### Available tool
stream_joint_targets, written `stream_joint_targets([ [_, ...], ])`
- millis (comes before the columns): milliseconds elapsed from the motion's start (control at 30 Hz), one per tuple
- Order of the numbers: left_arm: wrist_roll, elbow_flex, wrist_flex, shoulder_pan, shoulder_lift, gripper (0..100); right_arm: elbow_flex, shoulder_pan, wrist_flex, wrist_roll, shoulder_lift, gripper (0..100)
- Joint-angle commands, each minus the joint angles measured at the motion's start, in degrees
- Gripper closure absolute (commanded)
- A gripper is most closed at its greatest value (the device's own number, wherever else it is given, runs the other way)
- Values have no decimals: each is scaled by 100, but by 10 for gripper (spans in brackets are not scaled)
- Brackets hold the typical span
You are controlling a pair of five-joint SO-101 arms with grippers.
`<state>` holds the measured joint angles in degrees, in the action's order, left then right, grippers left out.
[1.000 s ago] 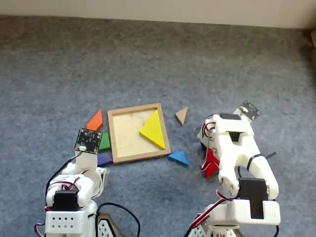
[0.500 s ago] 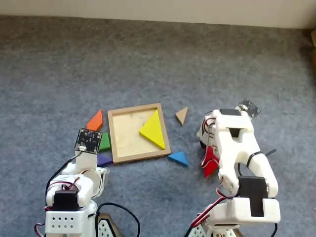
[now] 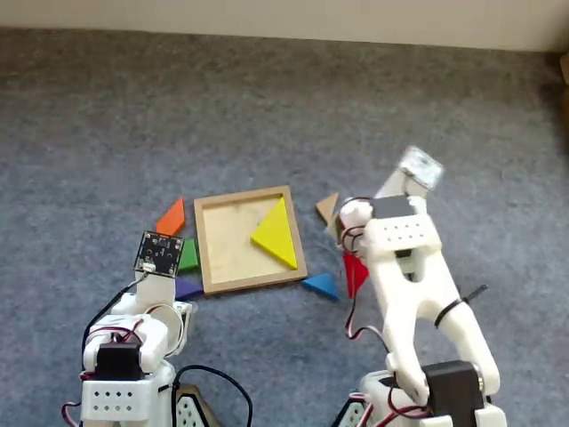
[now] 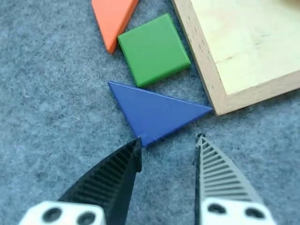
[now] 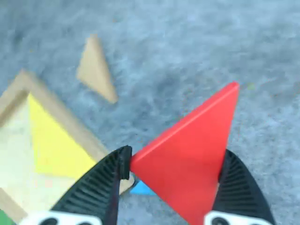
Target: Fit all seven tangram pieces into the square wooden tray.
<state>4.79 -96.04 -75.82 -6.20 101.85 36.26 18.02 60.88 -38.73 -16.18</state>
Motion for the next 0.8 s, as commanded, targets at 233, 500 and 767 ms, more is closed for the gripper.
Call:
stream_joint_targets([
  [233, -62, -119, -18, -66, 242, 815, -409, 840, -532, 2804, -286, 820],
  [500, -62, -119, -18, -66, 242, 815, -409, 1077, -910, 4615, -286, 820],
  [767, -62, -119, -18, -66, 242, 815, -400, 1103, -1209, 5679, -277, 821],
])
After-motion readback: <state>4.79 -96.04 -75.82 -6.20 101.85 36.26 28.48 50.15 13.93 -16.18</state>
